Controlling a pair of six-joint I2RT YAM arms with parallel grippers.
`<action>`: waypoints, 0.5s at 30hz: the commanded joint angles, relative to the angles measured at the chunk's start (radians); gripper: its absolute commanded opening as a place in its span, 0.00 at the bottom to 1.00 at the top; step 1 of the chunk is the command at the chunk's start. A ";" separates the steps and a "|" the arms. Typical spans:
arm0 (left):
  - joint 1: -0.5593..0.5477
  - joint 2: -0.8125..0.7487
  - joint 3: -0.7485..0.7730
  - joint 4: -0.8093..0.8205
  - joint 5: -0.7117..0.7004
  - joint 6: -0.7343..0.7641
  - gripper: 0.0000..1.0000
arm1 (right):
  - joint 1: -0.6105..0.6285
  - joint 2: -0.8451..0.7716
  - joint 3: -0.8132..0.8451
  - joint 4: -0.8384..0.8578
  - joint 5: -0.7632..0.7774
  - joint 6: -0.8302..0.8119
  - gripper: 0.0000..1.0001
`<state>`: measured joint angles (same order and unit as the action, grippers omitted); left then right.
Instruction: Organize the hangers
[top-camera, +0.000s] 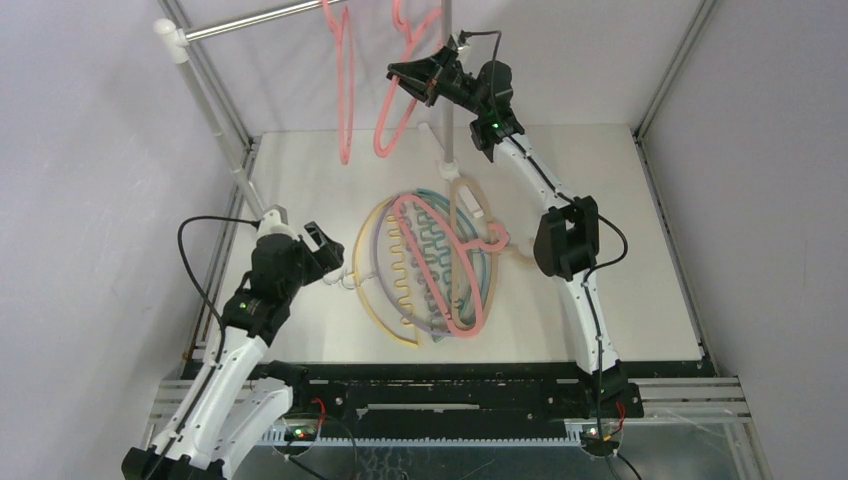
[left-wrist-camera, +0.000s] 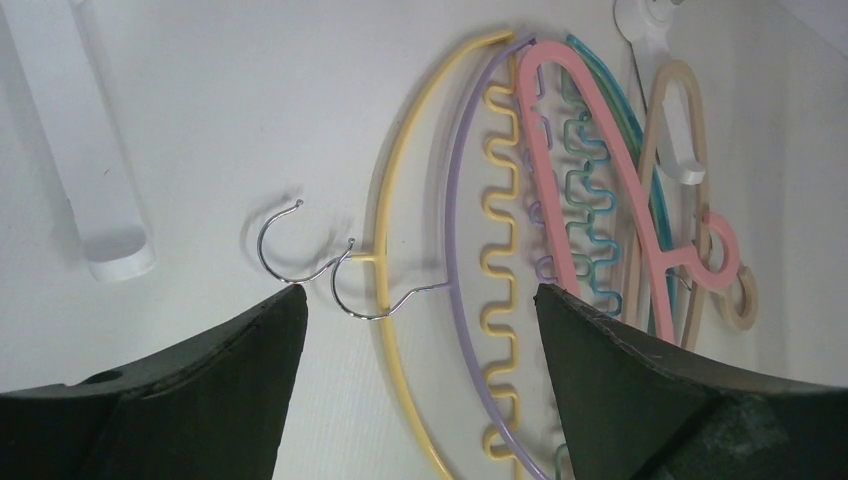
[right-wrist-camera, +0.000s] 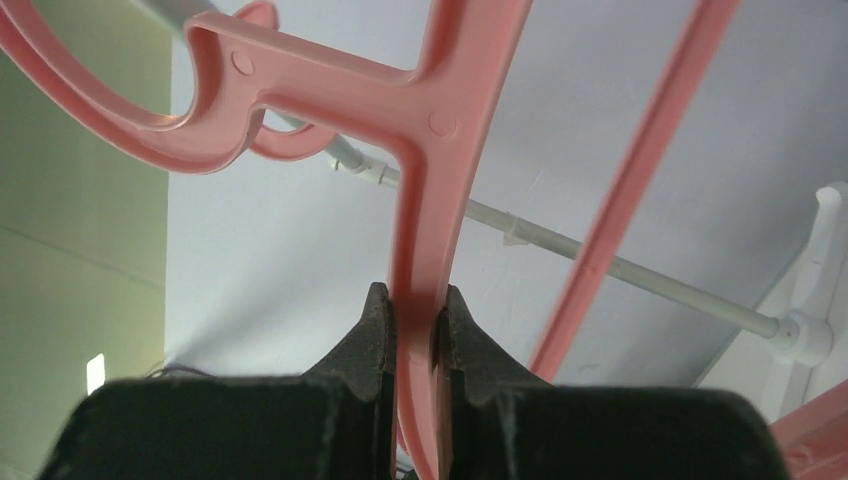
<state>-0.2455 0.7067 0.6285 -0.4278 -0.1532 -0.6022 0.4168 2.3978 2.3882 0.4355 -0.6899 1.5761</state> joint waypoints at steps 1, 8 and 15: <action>0.010 0.025 -0.002 0.062 0.014 0.012 0.89 | -0.011 -0.073 0.011 0.003 0.024 0.049 0.00; 0.010 0.045 0.000 0.076 0.020 0.018 0.89 | 0.021 -0.138 0.020 -0.002 0.041 0.077 0.00; 0.011 0.046 -0.020 0.086 0.026 0.015 0.89 | 0.082 -0.237 -0.068 0.000 -0.031 0.032 0.00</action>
<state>-0.2417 0.7547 0.6277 -0.3885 -0.1452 -0.6022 0.4549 2.3222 2.3589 0.3786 -0.6895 1.6264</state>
